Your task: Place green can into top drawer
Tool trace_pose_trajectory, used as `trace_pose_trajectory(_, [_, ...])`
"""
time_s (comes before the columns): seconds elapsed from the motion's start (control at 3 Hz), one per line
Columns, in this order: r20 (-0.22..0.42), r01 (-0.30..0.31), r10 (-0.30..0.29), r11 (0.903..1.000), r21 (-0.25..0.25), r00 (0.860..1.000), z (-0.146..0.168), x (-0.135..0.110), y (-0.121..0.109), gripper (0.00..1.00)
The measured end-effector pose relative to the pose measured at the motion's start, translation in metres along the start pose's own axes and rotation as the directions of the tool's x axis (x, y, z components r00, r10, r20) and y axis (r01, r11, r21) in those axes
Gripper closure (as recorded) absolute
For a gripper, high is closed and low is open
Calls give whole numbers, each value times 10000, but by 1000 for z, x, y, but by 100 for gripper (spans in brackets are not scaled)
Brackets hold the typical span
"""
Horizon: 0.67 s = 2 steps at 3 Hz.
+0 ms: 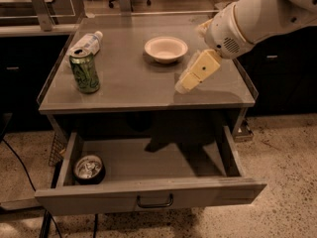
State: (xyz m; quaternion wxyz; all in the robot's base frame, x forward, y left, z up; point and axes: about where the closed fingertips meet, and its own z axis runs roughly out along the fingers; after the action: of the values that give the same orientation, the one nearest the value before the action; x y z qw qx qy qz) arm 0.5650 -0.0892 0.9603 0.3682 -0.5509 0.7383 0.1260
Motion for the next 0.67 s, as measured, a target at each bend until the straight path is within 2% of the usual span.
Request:
trace_pose_trajectory(0.33, [0,0,0,10000,0,10000,0,0,0,0])
trace_pose_trajectory(0.67, [639,-286,307,9990,-333,9975,22,-4,1,0])
